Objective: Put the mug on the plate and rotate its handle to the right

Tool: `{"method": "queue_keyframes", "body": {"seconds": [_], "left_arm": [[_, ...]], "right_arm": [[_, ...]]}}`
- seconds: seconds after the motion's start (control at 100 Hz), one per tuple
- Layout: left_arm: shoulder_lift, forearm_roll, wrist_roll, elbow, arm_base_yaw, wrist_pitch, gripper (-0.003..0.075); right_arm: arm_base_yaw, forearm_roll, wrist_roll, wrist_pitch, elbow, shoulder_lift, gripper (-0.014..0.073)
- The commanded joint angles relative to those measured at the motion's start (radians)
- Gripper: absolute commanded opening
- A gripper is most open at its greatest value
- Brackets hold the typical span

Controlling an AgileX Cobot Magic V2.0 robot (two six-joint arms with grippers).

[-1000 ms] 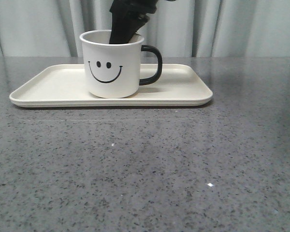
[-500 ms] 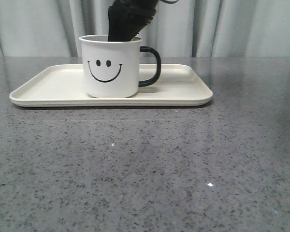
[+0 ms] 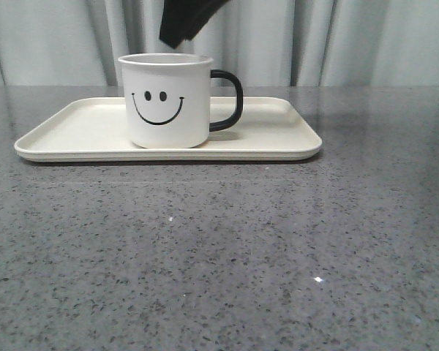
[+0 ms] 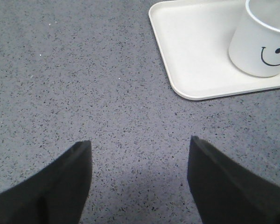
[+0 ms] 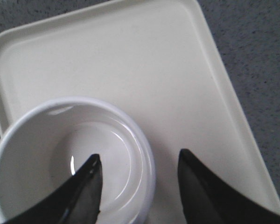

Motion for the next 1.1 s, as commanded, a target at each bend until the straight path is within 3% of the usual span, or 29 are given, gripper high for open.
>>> {"method": "queue_keyframes", "body": {"seconds": [0.0, 0.36, 0.73, 1.09], "left_arm": [[0.001, 0.014, -0.007, -0.024, -0.005, -0.068, 0.0430], [0.001, 0.016, -0.007, -0.024, -0.005, -0.068, 0.0430], [0.001, 0.016, -0.007, -0.024, -0.005, -0.068, 0.0430], [0.001, 0.016, -0.007, -0.024, -0.005, -0.068, 0.0430]], "right_arm": [[-0.016, 0.005, 0.035, -0.045, -0.024, -0.126, 0.0387], [-0.063, -0.078, 0.153, -0.028, 0.041, -0.346, 0.0387], [-0.153, -0.087, 0.153, -0.233, 0.500, -0.650, 0.0387], [-0.310, -0.087, 0.193, -0.370, 0.964, -1.011, 0.0387]]}}
